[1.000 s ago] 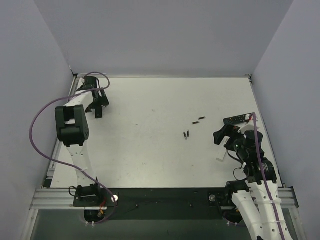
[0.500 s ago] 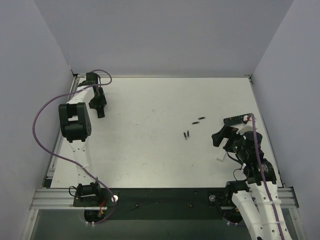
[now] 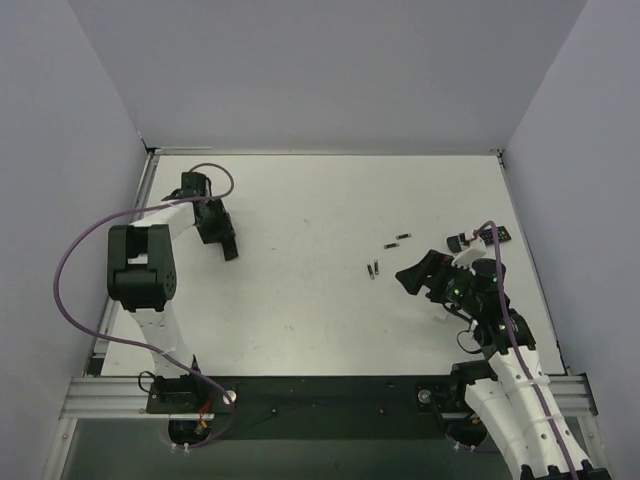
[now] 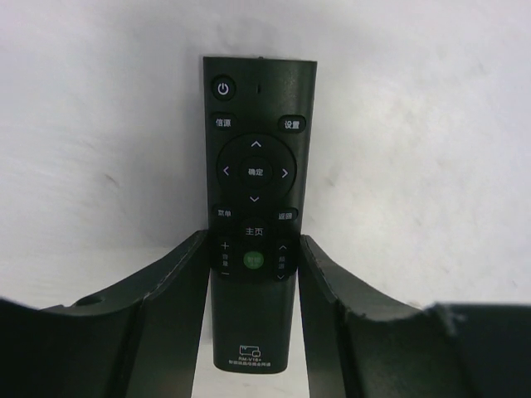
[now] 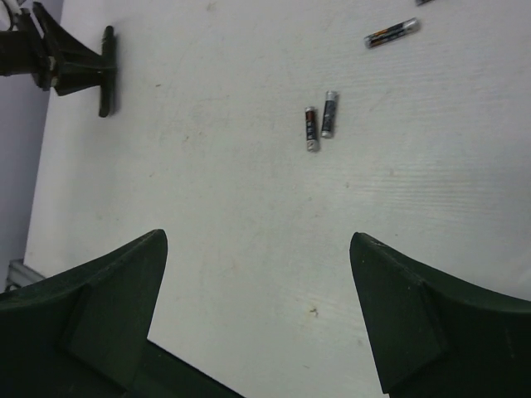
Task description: Load the batteries into the remote control
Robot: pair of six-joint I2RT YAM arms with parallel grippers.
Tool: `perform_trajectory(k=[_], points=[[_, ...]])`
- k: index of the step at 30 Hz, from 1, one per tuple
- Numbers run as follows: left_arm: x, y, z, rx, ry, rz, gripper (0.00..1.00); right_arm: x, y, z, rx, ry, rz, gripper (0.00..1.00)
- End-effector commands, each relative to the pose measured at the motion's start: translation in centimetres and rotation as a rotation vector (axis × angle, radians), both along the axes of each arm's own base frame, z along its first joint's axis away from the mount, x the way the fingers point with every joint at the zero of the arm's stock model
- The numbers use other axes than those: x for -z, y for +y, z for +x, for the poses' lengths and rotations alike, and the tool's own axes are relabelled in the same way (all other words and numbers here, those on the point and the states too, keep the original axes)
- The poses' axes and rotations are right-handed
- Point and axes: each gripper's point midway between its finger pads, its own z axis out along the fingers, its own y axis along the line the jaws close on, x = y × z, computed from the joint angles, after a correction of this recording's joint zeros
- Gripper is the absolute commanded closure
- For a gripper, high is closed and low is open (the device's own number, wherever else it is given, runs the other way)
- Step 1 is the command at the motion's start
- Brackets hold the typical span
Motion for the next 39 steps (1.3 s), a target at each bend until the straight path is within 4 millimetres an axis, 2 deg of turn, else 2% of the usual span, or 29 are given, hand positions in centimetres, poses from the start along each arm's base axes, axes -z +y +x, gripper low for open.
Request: perform_trajectory(k=[1,2,4,5,6,7,8,9,11,12,14,16,20,25,28,31,37,39], points=[[-2.3,-8.8,-3.7,0.034,-0.081,-0.34,0.71,-1.9,4.6,0.8,-0.134,-0.05,0.203,0.14],[-2.5,-10.4,-4.6,0.057,-0.093,-0.37,0.71,-2.2,5.7,0.9,-0.169,-0.06,0.225,0.14],[-5.0,-12.6,-5.0,0.079,-0.174,-0.455,0.73,-2.3,7.2,0.8,-0.201,-0.047,0.256,0.14],[-3.8,-14.2,-7.2,0.098,-0.146,-0.481,0.76,-2.3,8.9,0.4,-0.254,-0.043,0.263,0.14],[-5.3,-15.7,-6.9,0.107,-0.207,-0.558,0.78,-2.4,9.7,0.4,-0.269,-0.042,0.273,0.14],[-6.3,-16.6,-7.7,0.12,-0.234,-0.599,0.79,-2.4,10.4,0.4,-0.265,-0.028,0.296,0.14],[-5.4,-17.3,-9.3,0.117,-0.214,-0.635,0.79,-2.5,11.6,0.6,-0.288,-0.03,0.319,0.14],[-6.8,-19.1,-9.8,0.144,-0.251,-0.721,0.79,-2.4,13.0,-0.1,-0.329,-0.016,0.336,0.14],[-8.0,-20.3,-10.9,0.163,-0.281,-0.791,0.8,-2.2,14.8,0.0,-0.347,0.018,0.375,0.14],[-8.5,-21.4,-12.1,0.178,-0.295,-0.855,0.82,-2.2,15.9,-0.6,-0.381,0.025,0.389,0.14],[-9.9,-22.3,-13.2,0.193,-0.326,-0.92,0.83,-2.2,17.4,-0.4,-0.4,0.039,0.422,0.14],[-12.0,-23.2,-14.5,0.216,-0.377,-1.003,0.83,-2.2,18.7,-0.9,-0.436,0.054,0.428,0.14],[-15.3,-23.8,-16.0,0.239,-0.469,-1.073,0.83,-2.0,20.7,-1.1,-0.465,0.087,0.421,0.15],[-19.3,-23.9,-17.5,0.282,-0.586,-1.11,0.84,-3.4,22.8,-1.4,-0.524,0.104,0.492,0.18],[-20.8,-24.1,-18.3,0.309,-0.619,-1.124,0.84,-4.4,24.0,-1.5,-0.569,0.097,0.546,0.2],[-22.0,-24.4,-19.1,0.333,-0.64,-1.154,0.84,-5.6,24.9,-1.6,-0.604,0.085,0.61,0.24],[-22.9,-24.7,-20.6,0.358,-0.665,-1.195,0.84,-8.0,26.0,-2.3,-0.698,0.028,0.704,0.32],[-23.3,-24.7,-20.8,0.366,-0.677,-1.204,0.84,-8.6,26.3,-2.5,-0.725,0.012,0.717,0.4]])
